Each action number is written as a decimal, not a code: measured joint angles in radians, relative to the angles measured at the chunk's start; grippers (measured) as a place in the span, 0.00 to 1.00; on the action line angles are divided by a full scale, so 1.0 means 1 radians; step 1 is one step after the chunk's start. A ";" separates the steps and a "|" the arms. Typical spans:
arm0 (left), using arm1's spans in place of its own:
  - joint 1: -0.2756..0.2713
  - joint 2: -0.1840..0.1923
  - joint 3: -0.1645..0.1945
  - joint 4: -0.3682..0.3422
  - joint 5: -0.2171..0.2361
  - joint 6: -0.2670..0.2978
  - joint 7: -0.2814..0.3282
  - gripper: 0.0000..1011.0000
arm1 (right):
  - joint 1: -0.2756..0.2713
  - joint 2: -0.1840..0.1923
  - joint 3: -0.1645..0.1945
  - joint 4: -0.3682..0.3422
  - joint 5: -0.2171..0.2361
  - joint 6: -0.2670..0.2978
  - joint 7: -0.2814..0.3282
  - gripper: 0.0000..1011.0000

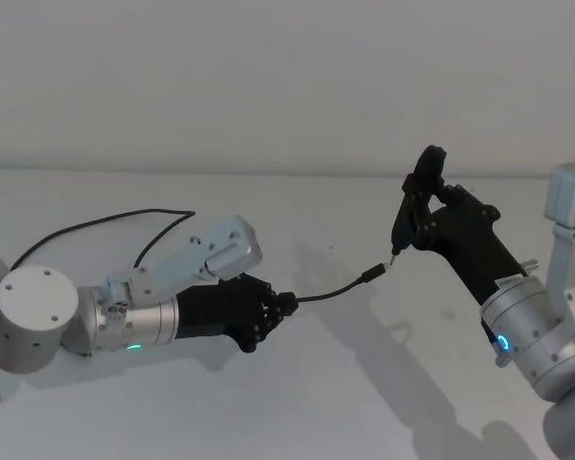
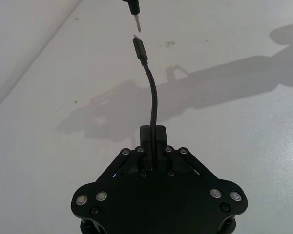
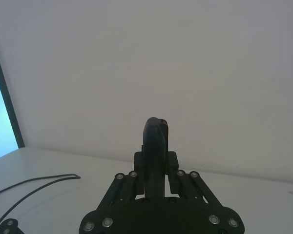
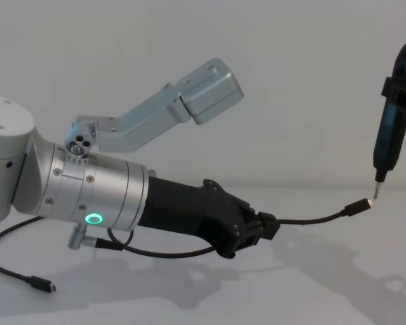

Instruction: Pick up the data cable with the one hand.

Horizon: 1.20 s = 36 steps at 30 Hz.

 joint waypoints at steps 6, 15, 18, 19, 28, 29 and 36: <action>0.000 0.001 0.000 -0.001 0.000 -0.001 -0.001 0.05 | 0.002 -0.005 0.001 0.010 -0.002 0.004 0.006 0.27; 0.000 0.001 0.000 -0.001 0.000 -0.002 -0.001 0.05 | 0.002 -0.011 0.005 0.016 -0.008 0.009 0.011 0.27; 0.000 0.001 0.000 -0.001 0.000 -0.002 -0.001 0.05 | 0.002 -0.013 0.007 0.016 -0.010 0.010 0.013 0.27; 0.000 0.001 0.000 -0.001 0.000 -0.002 -0.001 0.05 | 0.001 -0.014 0.008 0.016 -0.011 0.011 0.014 0.27; 0.000 0.001 0.000 -0.001 0.000 -0.002 -0.001 0.05 | -0.001 -0.019 0.012 0.015 -0.018 0.012 0.021 0.27; 0.000 0.001 0.000 -0.001 0.000 -0.002 -0.001 0.05 | -0.001 -0.020 0.012 0.014 -0.019 0.012 0.021 0.27; 0.000 0.001 0.000 -0.001 0.000 -0.002 -0.001 0.05 | -0.003 -0.022 0.014 0.012 -0.024 0.009 0.026 0.27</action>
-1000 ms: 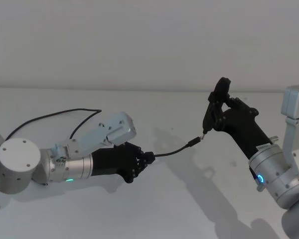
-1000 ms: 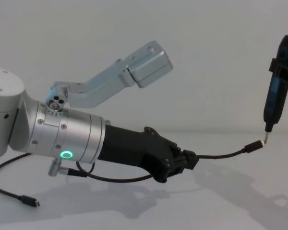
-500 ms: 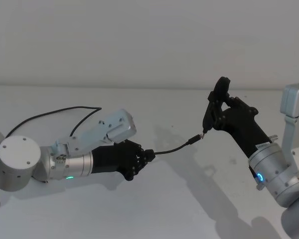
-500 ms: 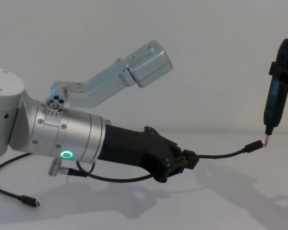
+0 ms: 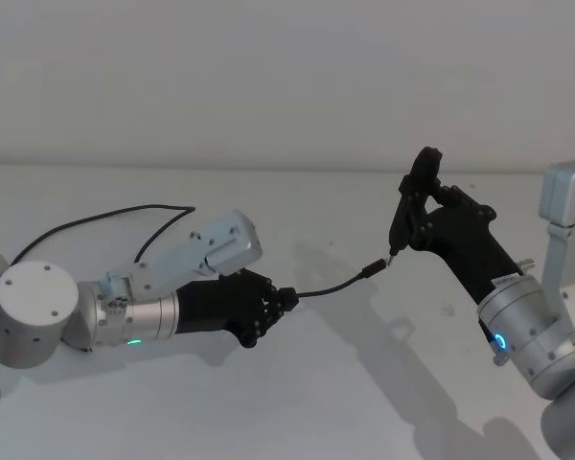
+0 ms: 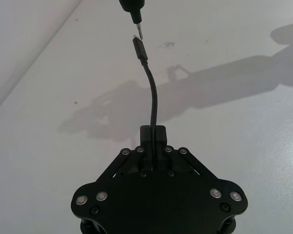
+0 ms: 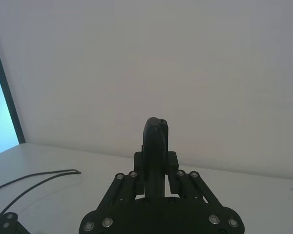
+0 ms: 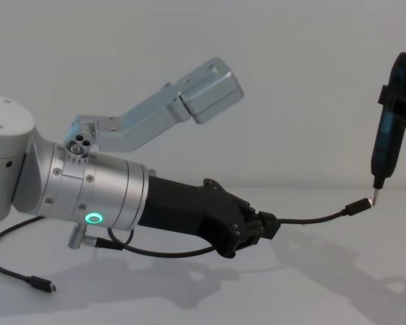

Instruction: Pick up the data cable with the one hand.

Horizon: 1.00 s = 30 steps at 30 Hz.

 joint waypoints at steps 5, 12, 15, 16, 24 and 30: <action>0.000 0.000 0.000 0.000 0.000 0.000 0.000 0.05 | -0.001 -0.001 0.001 -0.002 -0.004 -0.002 0.004 0.27; 0.000 0.000 0.000 0.000 0.000 0.000 0.000 0.05 | 0.000 -0.003 0.000 -0.002 -0.007 -0.004 0.006 0.27; 0.000 0.000 0.000 0.000 0.000 0.000 0.000 0.05 | 0.002 -0.004 -0.001 0.000 -0.009 -0.005 0.007 0.27; 0.000 0.000 0.000 0.000 0.000 0.000 0.000 0.05 | 0.002 -0.004 -0.001 0.001 -0.009 -0.005 0.007 0.27; 0.000 0.000 0.000 0.000 0.000 0.000 0.000 0.05 | 0.008 -0.006 -0.004 0.008 -0.013 -0.005 0.009 0.27; 0.000 0.000 0.000 0.000 0.000 0.000 0.000 0.05 | 0.012 -0.006 -0.006 0.013 -0.016 -0.005 0.010 0.27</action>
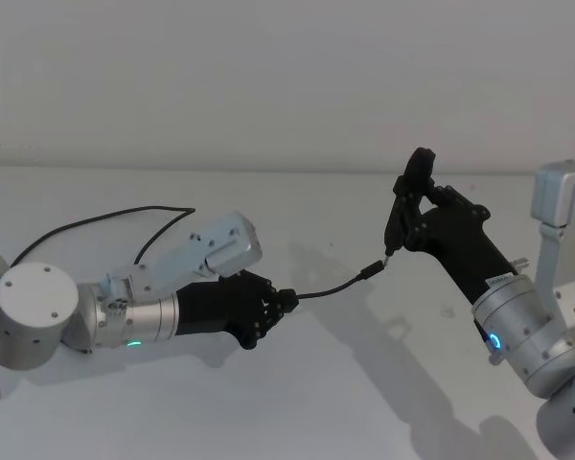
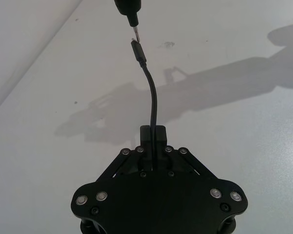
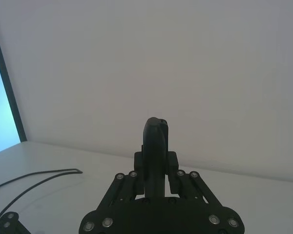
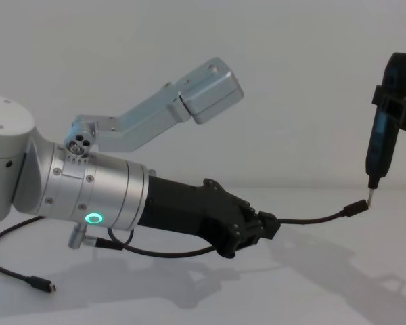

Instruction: Pick up the data cable with the one hand.

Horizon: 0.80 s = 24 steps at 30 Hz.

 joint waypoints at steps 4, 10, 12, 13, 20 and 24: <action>0.000 0.000 0.000 0.000 0.000 0.000 0.000 0.05 | 0.002 0.000 -0.001 0.003 -0.003 0.000 0.001 0.27; 0.000 0.000 0.000 0.000 0.000 0.000 0.000 0.05 | 0.006 0.000 -0.003 0.007 -0.007 -0.001 0.001 0.27; 0.000 0.000 0.000 0.000 0.000 0.000 0.000 0.05 | 0.006 0.000 -0.003 0.007 -0.008 -0.001 0.001 0.27; 0.000 0.000 0.000 0.000 0.000 0.000 0.000 0.05 | 0.006 0.000 -0.003 0.008 -0.008 -0.001 0.001 0.27; 0.000 0.000 0.000 0.000 0.000 0.000 0.000 0.05 | 0.008 0.000 -0.004 0.009 -0.010 -0.002 0.002 0.27; 0.000 0.000 0.000 0.000 0.000 0.000 0.000 0.05 | 0.008 0.000 -0.005 0.010 -0.011 -0.002 0.002 0.27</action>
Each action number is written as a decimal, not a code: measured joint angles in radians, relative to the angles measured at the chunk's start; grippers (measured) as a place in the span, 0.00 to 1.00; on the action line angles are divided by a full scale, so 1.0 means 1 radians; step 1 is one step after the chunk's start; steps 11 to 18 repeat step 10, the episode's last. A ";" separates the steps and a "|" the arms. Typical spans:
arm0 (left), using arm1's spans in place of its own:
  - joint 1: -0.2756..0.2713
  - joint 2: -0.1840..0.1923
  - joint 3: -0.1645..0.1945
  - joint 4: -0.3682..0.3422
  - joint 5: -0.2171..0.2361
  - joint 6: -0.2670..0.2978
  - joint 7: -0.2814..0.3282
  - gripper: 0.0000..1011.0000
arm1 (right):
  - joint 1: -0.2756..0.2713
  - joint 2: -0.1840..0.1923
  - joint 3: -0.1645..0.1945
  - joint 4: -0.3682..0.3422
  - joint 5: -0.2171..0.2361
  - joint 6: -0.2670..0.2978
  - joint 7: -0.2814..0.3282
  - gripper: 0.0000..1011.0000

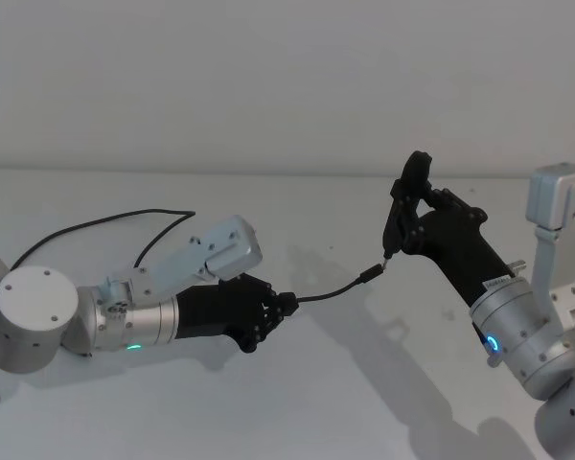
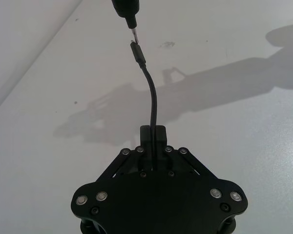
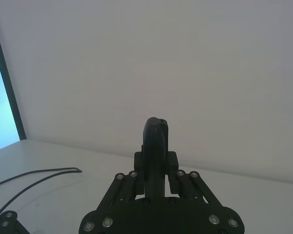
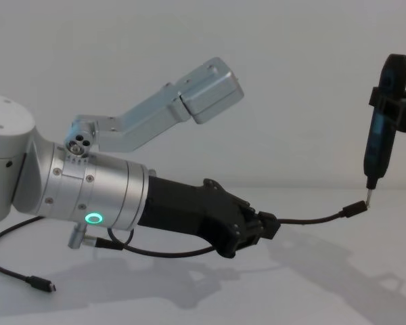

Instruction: Pick up the data cable with the one hand.

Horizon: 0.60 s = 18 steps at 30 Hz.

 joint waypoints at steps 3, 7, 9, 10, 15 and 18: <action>0.000 0.000 0.000 0.000 0.000 0.000 0.000 0.05 | 0.000 0.000 0.000 0.000 0.000 0.000 0.000 0.27; 0.000 0.000 0.000 0.000 0.000 0.000 0.000 0.05 | 0.001 0.000 0.000 0.001 -0.001 0.000 0.000 0.27; 0.000 0.000 0.000 0.000 0.000 0.000 0.000 0.05 | 0.001 0.000 0.000 0.001 -0.001 0.000 0.000 0.27; 0.000 0.000 0.000 0.000 0.000 0.000 0.000 0.05 | 0.001 0.000 0.000 0.001 -0.001 0.000 0.000 0.27; 0.000 0.000 0.000 0.000 0.000 0.000 0.000 0.05 | 0.001 0.000 0.000 0.001 -0.001 0.000 0.000 0.27; 0.000 0.000 0.000 0.000 0.000 0.000 0.000 0.05 | 0.001 0.000 0.000 0.001 -0.001 0.000 0.000 0.27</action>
